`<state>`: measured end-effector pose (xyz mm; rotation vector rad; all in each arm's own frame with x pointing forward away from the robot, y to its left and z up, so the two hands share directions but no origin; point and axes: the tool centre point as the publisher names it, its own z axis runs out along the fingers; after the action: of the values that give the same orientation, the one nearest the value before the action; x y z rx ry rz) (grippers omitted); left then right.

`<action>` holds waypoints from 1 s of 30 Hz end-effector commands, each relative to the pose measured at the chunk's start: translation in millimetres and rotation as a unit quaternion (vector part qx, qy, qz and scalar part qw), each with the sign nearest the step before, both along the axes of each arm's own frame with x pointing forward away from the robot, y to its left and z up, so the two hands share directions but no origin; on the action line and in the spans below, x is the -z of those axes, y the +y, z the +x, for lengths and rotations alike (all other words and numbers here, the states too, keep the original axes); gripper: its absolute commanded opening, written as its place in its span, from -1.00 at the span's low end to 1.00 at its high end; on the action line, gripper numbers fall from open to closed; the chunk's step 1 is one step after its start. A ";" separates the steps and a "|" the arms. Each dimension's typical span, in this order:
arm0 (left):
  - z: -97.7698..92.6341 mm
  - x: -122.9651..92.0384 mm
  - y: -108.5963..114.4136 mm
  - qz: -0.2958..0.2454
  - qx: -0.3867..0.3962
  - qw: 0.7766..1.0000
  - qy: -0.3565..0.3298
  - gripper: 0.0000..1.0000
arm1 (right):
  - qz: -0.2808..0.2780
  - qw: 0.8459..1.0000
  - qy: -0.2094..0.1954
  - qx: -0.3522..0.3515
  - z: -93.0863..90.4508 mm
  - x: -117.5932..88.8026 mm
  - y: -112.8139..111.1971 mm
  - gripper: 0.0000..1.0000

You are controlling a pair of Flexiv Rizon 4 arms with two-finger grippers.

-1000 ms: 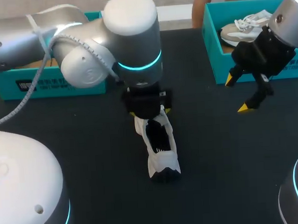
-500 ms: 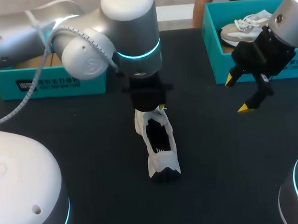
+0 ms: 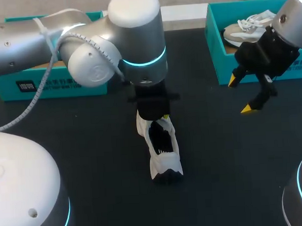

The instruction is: Take the shoe out of the shoebox, open the shoe tongue, remove and reinsert the insole, then place the shoe into the shoebox

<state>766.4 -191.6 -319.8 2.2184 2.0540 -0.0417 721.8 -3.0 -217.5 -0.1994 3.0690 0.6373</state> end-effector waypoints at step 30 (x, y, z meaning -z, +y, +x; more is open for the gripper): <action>-46.2 13.2 7.0 -0.008 -0.066 0.997 0.046 -0.71 | -0.001 1.000 0.001 0.000 1.1 0.6 0.2 1.00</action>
<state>721.9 -188.7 -331.2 2.1179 2.2365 -0.1451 721.8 -3.0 -217.5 -0.1994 3.0690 0.6372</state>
